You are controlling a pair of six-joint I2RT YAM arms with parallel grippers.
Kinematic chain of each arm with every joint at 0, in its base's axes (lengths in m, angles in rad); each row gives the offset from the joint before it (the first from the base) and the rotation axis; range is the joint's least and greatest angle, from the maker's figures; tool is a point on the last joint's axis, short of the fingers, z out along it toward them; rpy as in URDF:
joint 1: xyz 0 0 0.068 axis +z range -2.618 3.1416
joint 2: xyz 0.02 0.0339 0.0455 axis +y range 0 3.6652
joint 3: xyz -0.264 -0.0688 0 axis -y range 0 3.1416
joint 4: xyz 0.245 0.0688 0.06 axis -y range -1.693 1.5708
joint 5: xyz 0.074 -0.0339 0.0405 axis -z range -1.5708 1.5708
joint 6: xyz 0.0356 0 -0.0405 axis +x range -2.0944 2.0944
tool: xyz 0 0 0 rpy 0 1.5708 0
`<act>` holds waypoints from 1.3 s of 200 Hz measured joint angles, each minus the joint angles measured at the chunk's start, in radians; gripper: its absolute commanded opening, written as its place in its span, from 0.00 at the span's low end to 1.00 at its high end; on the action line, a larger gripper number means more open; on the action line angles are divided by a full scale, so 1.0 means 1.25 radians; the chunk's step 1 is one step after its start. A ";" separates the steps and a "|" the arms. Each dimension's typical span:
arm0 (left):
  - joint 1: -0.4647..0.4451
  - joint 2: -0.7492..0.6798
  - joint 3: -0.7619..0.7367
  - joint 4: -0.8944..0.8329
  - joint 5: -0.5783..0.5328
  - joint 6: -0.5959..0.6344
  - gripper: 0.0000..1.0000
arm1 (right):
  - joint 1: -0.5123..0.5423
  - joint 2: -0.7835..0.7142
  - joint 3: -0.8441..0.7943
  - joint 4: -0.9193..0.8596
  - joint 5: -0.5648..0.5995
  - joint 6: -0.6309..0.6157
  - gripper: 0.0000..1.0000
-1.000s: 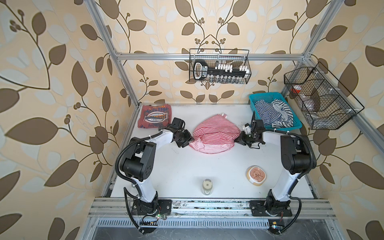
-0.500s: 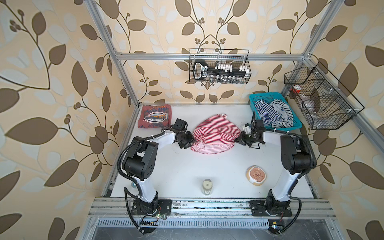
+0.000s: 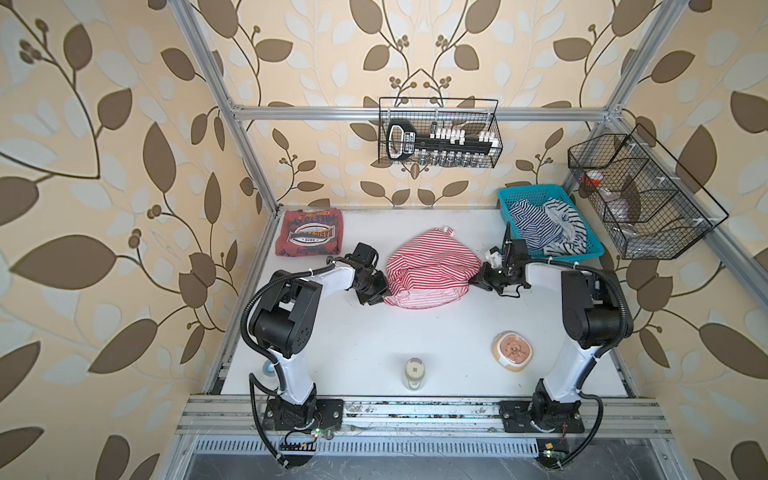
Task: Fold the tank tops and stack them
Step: 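Grasp the striped tank top's edges with both grippers on either side, then lift the striped tank top high with both grippers, shaking it open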
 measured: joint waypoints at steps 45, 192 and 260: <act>-0.005 0.008 0.000 0.001 0.002 0.002 0.34 | -0.003 0.000 0.000 0.000 0.000 0.000 0.00; -0.005 -0.013 0.035 -0.075 -0.122 0.021 0.00 | -0.014 -0.089 0.000 -0.055 0.002 -0.033 0.00; 0.008 -0.277 0.135 -0.168 -0.203 0.055 0.00 | -0.023 -0.278 0.030 -0.150 -0.007 -0.075 0.00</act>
